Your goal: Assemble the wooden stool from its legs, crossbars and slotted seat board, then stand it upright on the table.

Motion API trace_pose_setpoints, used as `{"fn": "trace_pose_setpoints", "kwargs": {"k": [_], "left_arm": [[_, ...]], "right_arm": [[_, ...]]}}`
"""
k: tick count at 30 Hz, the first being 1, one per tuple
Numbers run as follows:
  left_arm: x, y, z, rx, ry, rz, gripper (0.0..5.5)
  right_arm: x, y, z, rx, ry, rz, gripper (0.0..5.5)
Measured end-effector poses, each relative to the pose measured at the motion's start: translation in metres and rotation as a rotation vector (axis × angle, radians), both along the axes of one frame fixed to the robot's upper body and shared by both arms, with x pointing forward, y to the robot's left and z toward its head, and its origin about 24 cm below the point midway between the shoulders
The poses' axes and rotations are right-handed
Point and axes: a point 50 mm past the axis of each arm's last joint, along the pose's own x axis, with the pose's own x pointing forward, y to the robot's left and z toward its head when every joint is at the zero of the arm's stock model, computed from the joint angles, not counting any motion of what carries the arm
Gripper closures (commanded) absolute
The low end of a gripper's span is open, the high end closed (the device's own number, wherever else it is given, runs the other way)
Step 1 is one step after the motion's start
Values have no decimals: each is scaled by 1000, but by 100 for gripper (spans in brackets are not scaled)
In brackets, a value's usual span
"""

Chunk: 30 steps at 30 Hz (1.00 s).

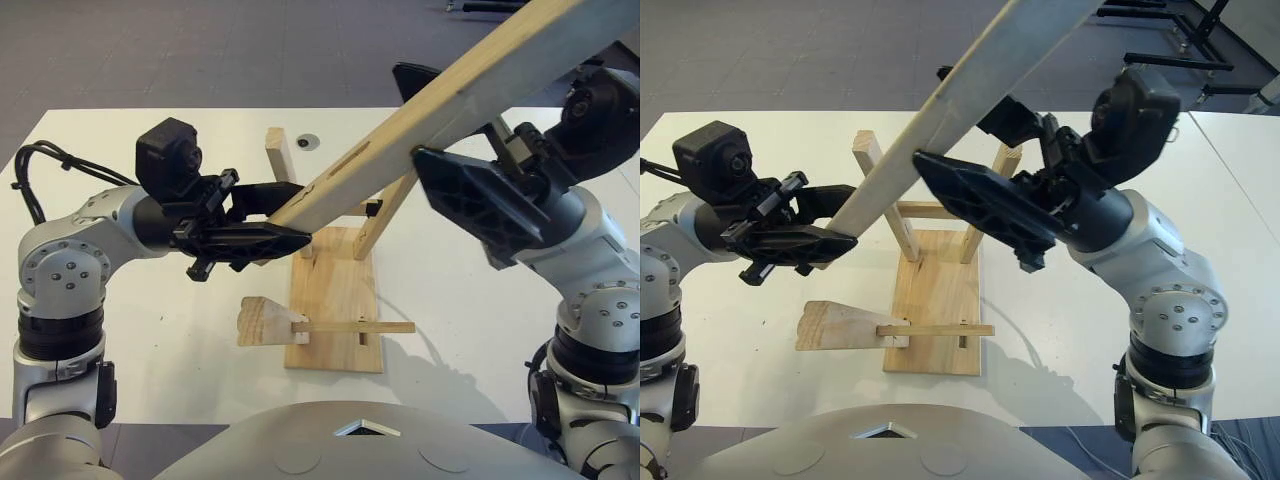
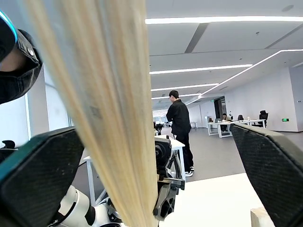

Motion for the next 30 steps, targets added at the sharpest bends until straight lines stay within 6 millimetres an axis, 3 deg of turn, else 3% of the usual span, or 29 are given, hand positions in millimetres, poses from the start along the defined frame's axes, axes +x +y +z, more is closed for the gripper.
{"fn": "trace_pose_setpoints", "kwargs": {"k": [7,25,30], "left_arm": [[2,-5,-3,16,-24,49,344],[-1,-4,-10,30,-38,74,344],[-2,-4,-13,29,-23,80,344]], "right_arm": [[-3,9,4,55,31,42,10],[-9,10,1,107,76,59,325],[-8,10,-1,98,74,49,332]]}}
